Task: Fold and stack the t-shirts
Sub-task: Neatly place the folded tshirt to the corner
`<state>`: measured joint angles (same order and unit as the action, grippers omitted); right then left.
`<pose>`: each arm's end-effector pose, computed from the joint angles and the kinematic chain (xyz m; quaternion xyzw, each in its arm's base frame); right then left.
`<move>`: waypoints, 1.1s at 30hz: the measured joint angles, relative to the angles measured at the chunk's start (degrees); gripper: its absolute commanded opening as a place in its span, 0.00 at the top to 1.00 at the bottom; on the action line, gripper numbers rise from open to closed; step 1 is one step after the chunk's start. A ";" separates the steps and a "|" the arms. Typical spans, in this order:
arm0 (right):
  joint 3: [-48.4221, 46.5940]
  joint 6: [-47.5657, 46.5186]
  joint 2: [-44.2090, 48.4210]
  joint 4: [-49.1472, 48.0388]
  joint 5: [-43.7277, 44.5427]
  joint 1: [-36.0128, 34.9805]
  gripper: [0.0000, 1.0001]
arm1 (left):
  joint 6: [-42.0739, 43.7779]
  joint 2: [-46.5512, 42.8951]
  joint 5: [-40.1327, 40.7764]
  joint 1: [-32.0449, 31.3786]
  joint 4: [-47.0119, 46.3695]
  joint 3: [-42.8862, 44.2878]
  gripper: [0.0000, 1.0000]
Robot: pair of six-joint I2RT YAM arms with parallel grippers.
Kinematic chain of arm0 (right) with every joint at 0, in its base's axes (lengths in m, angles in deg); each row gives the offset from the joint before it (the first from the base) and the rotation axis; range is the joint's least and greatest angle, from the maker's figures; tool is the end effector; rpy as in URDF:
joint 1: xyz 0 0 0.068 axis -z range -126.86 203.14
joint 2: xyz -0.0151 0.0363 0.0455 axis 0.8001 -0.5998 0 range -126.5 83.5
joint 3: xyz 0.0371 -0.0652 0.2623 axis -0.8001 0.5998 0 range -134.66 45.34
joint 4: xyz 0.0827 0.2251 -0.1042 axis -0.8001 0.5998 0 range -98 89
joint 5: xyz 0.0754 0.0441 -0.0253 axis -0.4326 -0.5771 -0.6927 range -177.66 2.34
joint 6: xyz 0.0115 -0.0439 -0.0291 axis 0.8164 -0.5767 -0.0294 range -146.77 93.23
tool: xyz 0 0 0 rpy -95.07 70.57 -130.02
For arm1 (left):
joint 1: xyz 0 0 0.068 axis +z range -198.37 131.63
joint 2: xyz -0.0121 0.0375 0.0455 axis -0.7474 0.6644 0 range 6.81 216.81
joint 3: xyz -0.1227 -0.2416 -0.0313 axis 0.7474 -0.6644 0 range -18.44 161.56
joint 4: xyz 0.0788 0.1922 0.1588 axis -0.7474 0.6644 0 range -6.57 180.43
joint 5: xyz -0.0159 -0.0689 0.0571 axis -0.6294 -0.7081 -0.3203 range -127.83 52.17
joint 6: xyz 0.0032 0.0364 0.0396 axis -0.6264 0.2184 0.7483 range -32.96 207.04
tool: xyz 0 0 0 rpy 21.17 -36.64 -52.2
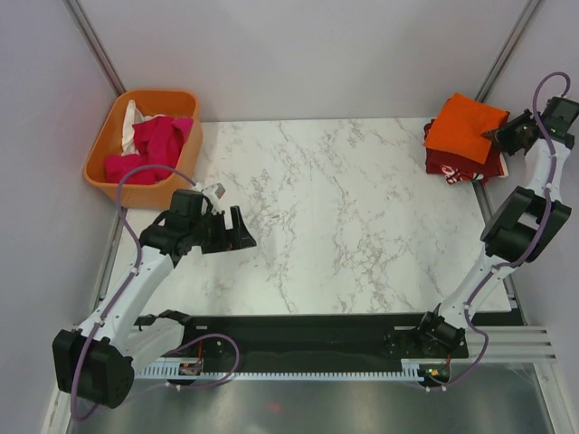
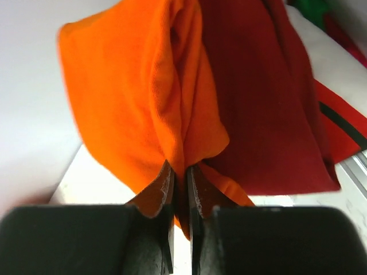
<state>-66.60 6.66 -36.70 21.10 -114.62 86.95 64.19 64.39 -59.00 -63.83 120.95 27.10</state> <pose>0.4144 -0.2581 0.3017 0.3965 0.7831 0.2075 0.4319 0.1895 -0.0657 0.2624 0.0040 0.9246 -0.2743 0.2643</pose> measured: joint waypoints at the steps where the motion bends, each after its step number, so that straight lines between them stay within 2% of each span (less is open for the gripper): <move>1: -3.06 -0.28 -0.98 4.28 2.89 -0.72 0.85 | 0.00 -0.11 0.00 0.00 -0.02 0.00 0.06; 2: -7.10 -0.55 -2.49 9.05 6.82 -1.46 0.85 | 0.00 -0.22 -0.02 0.00 -0.02 0.00 0.06; 6: -14.91 -2.21 -6.25 16.74 15.52 -3.56 0.85 | 0.00 -0.55 -0.13 0.00 -0.02 0.00 0.06; 9: -17.18 -4.24 -7.41 19.56 20.15 -4.26 0.84 | 0.00 -1.09 -0.13 0.00 -0.02 0.00 0.06; 10: -17.40 -4.94 -7.61 19.98 21.11 -4.35 0.80 | 0.00 -1.25 -0.13 0.00 -0.02 0.00 0.06; 12: -18.56 -6.69 -8.31 21.31 23.58 -4.57 0.65 | 0.00 -1.68 -0.13 0.00 -0.02 0.00 0.06; 13: -18.95 -7.61 -8.59 21.88 24.59 -4.59 0.40 | 0.00 -1.90 -0.13 0.00 -0.02 0.00 0.06; 16: -19.93 -9.64 -9.11 22.91 26.62 -4.74 0.19 | 0.00 -2.27 -0.13 0.00 -0.04 0.00 0.06; 19: -20.37 -10.45 -9.18 23.10 27.74 -5.25 0.09 | 0.00 -2.27 -0.13 0.00 -0.04 0.00 0.06; 23: -21.68 -12.66 -9.18 21.07 29.68 -6.01 0.03 | 0.00 -2.49 -0.11 0.00 -0.07 0.00 0.06; 27: -25.09 -14.34 -8.41 14.03 32.76 -6.82 0.02 | 0.00 -3.13 -0.11 0.00 -0.09 0.00 0.06; 33: -25.31 -12.79 1.53 2.60 37.97 -6.45 0.02 | 0.00 -3.54 -0.11 0.00 -0.17 0.00 0.05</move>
<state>-91.91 -6.13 -35.17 23.70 -76.66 80.50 64.19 60.85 -59.11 -63.83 120.77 27.10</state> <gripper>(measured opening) 0.979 0.941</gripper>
